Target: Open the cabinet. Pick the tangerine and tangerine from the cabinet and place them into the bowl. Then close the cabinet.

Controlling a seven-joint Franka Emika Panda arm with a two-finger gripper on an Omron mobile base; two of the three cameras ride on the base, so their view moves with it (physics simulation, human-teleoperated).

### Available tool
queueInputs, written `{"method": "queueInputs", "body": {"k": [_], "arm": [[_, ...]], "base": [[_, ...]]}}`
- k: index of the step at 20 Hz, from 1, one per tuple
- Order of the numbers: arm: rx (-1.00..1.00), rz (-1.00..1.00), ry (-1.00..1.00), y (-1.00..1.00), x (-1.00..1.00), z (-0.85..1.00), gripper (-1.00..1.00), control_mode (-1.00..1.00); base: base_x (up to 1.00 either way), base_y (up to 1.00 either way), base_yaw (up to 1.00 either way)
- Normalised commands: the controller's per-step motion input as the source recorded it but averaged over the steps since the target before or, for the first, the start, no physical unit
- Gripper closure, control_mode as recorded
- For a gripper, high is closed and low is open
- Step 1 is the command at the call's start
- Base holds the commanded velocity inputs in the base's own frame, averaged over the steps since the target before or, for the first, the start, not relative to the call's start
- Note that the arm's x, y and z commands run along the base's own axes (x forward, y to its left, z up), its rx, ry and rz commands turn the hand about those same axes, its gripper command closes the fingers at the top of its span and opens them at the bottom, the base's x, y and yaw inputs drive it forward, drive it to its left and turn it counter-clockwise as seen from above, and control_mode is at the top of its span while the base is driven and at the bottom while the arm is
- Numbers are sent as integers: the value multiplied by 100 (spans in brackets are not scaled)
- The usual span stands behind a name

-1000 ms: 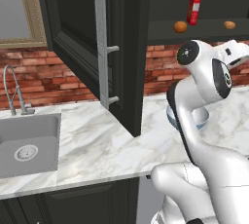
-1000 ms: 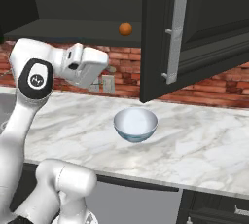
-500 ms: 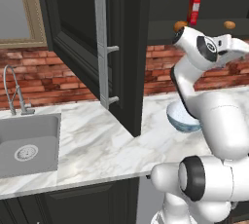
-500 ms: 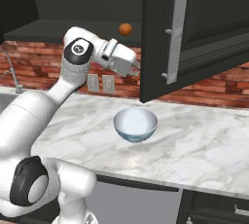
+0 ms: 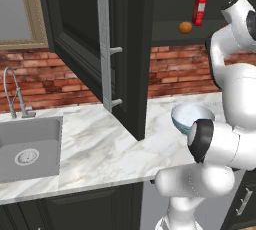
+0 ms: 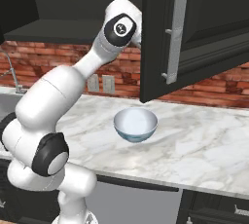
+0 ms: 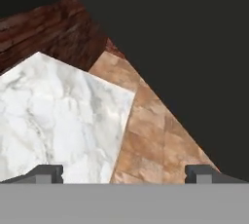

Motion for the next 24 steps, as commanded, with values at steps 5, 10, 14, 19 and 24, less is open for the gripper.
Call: {"method": "queueInputs", "body": {"k": [5,10,14,19,24], "arm": [[2,-11,-18,-92,0,-13,-100,-100],[0,-10,-21,-100,0,-20,-100,-100],[2,-5,-30,-87,-15,-3,-100,-100],[-8,-14,-40,59,-25,31,-100,-100],[-19,-3,-31,88,-17,75,-100,-100]], "base": [[0,0,0],[0,0,0],[0,0,0],[0,0,0],[0,0,0]]}}
